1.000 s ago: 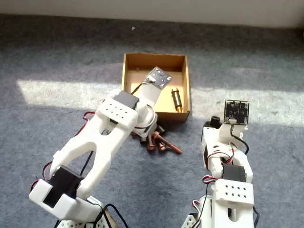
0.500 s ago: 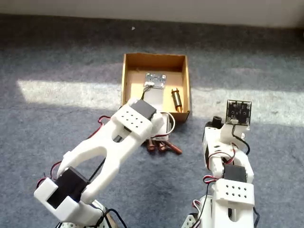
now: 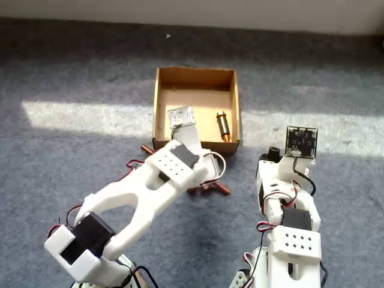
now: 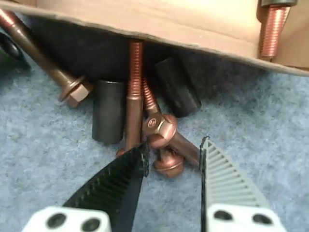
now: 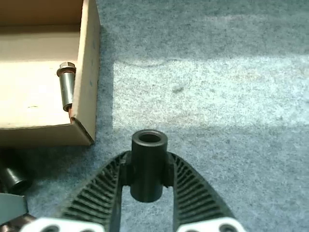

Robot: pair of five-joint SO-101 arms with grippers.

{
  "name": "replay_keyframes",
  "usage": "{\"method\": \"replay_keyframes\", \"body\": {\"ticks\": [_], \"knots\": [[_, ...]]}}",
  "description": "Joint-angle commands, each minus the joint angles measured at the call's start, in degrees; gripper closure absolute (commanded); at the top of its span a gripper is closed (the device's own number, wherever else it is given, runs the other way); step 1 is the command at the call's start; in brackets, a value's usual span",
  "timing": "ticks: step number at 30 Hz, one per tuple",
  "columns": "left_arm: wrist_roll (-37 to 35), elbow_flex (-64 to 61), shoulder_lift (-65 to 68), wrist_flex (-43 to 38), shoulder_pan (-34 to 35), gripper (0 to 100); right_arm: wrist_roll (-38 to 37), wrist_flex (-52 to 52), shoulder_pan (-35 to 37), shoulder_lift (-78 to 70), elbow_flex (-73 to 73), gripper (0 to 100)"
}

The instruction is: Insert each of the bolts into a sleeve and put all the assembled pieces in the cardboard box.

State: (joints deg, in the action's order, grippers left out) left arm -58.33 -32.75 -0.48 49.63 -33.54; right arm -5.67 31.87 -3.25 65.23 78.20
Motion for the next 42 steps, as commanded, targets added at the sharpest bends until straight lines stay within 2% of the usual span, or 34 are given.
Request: {"method": "replay_keyframes", "body": {"ticks": [1, 15, 21, 27, 42], "knots": [[-3.2, -4.2, -0.1, -11.4, -0.6, 82, 0.4, -1.8, -0.5, 1.1, -0.6, 99.2], [-5.3, -5.4, 0.1, -13.5, -0.5, 82, 0.4, -1.7, -0.4, 1.1, -0.6, 99.2], [-5.4, 0.8, 7.8, -12.0, 0.8, 82, 0.4, -1.7, -0.3, 1.1, -0.6, 99.2], [-5.4, 7.8, 12.2, -4.6, 1.3, 100, 0.4, -1.6, -0.3, 1.1, -0.6, 99.2], [-5.0, 8.0, 12.0, -4.3, 1.1, 100, 0.4, -1.6, -0.3, 1.1, -0.6, 99.2]]}}
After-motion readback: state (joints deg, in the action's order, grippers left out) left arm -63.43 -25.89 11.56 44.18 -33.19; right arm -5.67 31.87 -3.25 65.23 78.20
